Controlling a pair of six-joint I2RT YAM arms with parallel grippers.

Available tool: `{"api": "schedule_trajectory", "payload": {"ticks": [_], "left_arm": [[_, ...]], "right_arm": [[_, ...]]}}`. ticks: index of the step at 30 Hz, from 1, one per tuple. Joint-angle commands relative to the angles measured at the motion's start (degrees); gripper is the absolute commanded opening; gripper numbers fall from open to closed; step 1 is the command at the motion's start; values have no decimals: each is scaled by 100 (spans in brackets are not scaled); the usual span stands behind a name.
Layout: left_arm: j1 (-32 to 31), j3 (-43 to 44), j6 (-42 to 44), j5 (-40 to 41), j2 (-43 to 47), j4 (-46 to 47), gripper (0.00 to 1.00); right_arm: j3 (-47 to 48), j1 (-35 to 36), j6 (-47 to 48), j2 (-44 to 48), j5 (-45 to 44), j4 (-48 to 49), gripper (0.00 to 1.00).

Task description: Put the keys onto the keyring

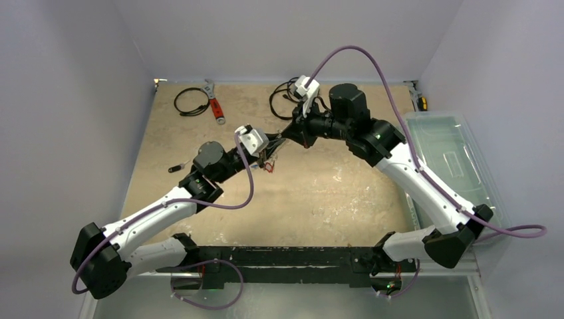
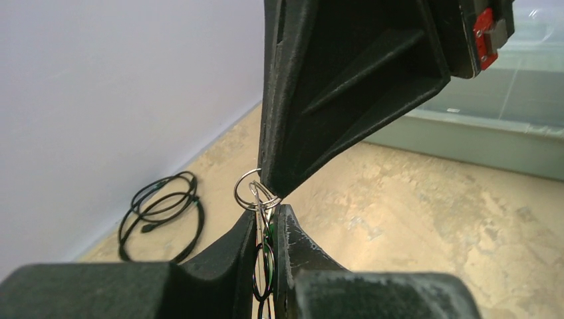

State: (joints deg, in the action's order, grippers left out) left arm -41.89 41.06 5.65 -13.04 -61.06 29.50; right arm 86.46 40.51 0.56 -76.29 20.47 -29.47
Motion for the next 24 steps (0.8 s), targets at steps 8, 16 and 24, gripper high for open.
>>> {"api": "schedule_trajectory", "payload": {"ticks": [8, 16, 24], "left_arm": [[-4, 540, 1513, 424, 192, -1731, 0], [-4, 271, 1528, 257, 302, -1592, 0], [-4, -119, -53, 607, 425, -380, 0]], "right_arm": [[938, 17, -433, -514, 311, -785, 0], [1198, 4, -580, -764, 136, -910, 2], [1118, 9, -743, -703, 62, -292, 39]]}}
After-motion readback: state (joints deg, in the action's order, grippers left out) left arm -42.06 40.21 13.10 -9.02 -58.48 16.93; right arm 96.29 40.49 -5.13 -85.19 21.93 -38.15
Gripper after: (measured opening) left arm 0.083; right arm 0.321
